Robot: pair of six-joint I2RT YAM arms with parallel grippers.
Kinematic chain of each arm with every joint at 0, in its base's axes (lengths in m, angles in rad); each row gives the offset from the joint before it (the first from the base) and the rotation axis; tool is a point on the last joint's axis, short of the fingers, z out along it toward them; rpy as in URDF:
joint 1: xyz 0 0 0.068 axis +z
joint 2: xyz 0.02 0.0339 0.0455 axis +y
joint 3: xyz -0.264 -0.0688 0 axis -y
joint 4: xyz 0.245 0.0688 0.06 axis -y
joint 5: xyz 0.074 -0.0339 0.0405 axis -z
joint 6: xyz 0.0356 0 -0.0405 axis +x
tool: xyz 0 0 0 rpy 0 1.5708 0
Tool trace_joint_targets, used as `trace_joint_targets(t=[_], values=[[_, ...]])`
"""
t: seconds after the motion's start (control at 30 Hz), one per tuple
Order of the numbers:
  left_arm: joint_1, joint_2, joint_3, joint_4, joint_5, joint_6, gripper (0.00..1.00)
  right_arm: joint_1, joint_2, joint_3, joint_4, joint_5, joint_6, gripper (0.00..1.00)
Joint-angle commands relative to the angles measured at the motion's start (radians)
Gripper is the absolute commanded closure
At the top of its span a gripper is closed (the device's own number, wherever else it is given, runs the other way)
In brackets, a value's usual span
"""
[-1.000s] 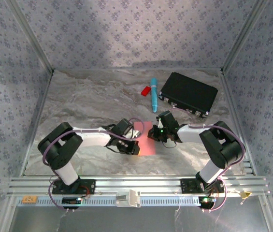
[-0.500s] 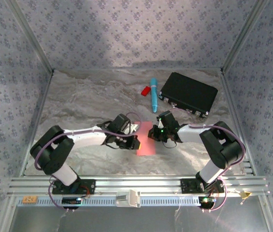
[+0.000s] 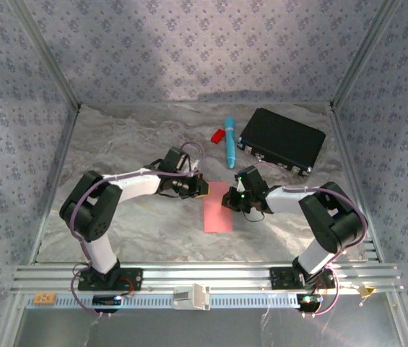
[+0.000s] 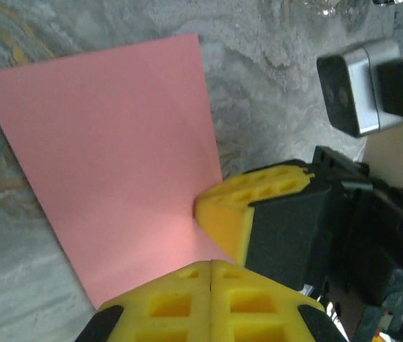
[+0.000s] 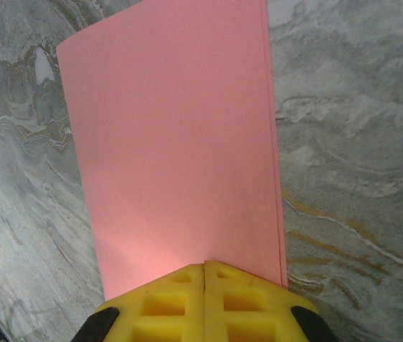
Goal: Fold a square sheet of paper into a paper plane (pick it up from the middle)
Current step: First fold the square sheet of paper in half at the center of the table.
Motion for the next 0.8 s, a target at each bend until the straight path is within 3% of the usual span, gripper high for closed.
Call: trace_joint_targets(t=[0.0,0.5,0.63,0.77], values=[[0.004,0.051,0.040,-0.039,0.032,0.009,1.00,-0.010,0.033,-0.046,-0.167,0.083,-0.015,1.00],[0.067,0.232,0.202,-0.056,0.039,0.041,1.00,0.003,-0.020,-0.036,-0.127,0.032,-0.079,0.97],[0.075,0.276,0.222,-0.065,0.042,0.048,1.00,-0.004,-0.112,-0.055,0.000,-0.064,-0.041,0.90],[0.074,0.274,0.207,-0.050,0.042,0.036,1.00,0.000,-0.252,-0.023,-0.157,0.009,-0.064,0.77]])
